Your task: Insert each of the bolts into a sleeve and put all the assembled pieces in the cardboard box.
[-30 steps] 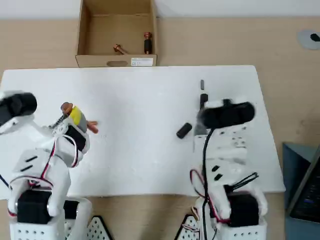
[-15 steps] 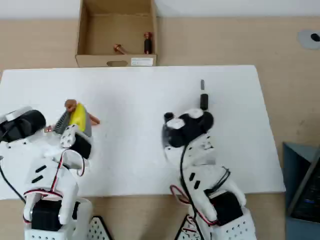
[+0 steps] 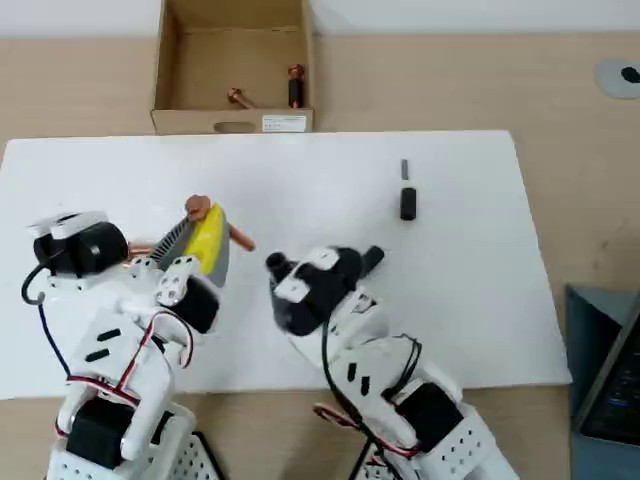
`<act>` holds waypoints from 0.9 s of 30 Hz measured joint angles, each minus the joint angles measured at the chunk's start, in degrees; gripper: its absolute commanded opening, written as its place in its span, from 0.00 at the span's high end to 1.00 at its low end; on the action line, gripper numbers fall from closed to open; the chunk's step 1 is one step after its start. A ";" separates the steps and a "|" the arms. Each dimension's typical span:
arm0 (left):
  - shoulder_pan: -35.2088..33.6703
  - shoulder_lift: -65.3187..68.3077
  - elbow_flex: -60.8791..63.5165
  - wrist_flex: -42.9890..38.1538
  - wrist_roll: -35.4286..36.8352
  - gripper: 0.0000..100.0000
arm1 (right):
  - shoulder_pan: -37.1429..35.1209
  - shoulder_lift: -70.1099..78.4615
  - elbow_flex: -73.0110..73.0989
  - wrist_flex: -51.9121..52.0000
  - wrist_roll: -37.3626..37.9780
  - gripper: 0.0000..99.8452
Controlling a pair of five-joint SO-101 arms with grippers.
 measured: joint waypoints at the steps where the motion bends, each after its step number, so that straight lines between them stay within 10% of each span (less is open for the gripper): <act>1: 0.88 0.00 0.00 0.00 0.00 1.00 | -0.26 0.00 0.26 -0.62 0.79 0.99; 27: 4.75 -0.26 0.00 2.11 -2.20 1.00 | -0.70 0.00 1.23 -5.63 7.74 0.99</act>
